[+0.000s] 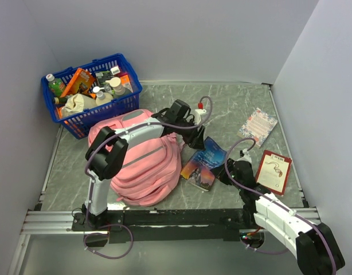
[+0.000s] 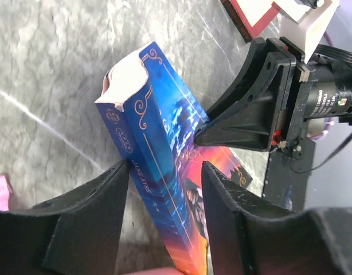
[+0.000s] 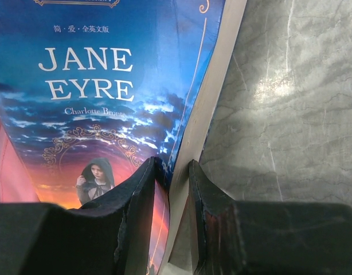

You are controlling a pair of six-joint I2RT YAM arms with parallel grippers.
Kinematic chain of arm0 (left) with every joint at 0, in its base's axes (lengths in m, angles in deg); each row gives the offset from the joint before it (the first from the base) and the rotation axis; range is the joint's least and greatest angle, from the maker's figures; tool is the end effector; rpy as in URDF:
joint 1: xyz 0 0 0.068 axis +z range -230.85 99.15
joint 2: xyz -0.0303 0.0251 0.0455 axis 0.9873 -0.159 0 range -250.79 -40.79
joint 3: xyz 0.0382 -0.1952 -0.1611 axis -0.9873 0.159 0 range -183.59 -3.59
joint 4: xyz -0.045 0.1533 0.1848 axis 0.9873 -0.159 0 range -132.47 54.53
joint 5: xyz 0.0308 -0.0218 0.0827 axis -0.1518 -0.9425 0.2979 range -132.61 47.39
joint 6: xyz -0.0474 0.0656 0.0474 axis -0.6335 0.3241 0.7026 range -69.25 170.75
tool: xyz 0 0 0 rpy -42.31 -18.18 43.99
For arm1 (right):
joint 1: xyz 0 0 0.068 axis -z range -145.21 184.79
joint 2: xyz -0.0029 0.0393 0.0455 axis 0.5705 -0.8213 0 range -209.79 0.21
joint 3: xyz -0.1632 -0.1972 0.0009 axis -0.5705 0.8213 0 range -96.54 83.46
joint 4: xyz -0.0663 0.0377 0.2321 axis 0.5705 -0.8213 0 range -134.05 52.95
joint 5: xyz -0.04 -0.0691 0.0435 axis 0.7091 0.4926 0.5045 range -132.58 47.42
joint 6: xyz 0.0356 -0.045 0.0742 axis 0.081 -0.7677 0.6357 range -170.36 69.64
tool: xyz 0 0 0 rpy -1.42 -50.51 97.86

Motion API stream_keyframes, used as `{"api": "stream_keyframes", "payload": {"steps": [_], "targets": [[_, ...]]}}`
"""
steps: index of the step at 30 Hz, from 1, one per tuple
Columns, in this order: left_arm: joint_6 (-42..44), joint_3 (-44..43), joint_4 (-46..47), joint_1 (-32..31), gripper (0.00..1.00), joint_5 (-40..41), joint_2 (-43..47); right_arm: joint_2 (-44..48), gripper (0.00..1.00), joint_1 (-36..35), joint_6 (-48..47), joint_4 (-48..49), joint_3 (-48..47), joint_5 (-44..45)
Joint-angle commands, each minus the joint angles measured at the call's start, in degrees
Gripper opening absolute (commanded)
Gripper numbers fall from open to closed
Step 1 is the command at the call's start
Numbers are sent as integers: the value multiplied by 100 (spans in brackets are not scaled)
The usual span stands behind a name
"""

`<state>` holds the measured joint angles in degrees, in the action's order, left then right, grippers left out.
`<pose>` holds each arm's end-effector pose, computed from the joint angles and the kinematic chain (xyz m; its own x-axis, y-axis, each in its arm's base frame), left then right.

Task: Pack the student bag
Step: Pick up the book from the center of the board.

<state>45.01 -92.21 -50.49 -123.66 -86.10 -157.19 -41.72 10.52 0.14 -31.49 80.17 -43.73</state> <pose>0.2959 -0.3534 0.1899 -0.5823 0.4404 -0.6833 0.8093 0.2343 -0.5387 0.1670 0.0770 0.0970 -0.6454 0.5553 -0.5245 0.1129 0.7485 0.6535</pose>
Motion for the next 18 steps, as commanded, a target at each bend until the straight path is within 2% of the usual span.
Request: {"api": "stream_keyframes", "payload": {"steps": [1,4,7,8,11,13,14,18], "targets": [[63,-24,53,-1001,56,-908,-225,-130,0,-192,-84,745,206,-158],[108,-59,17,-1045,54,-872,-374,-384,0,-192,3,762,241,-123],[55,-42,70,-1054,41,-1030,-462,-683,0,-175,135,832,276,-79],[20,-15,174,-1063,33,-1196,-463,-746,0,-192,170,841,294,-61],[-138,143,438,-1063,24,-1530,-410,-852,0,-192,337,736,303,44],[-226,257,527,-1089,28,-1777,-357,-730,0,-209,452,770,303,97],[-217,275,527,-1133,34,-1838,-366,-659,0,-227,495,710,303,97],[2,161,220,-1265,34,-2014,-585,-544,0,-245,426,332,154,361]]}}
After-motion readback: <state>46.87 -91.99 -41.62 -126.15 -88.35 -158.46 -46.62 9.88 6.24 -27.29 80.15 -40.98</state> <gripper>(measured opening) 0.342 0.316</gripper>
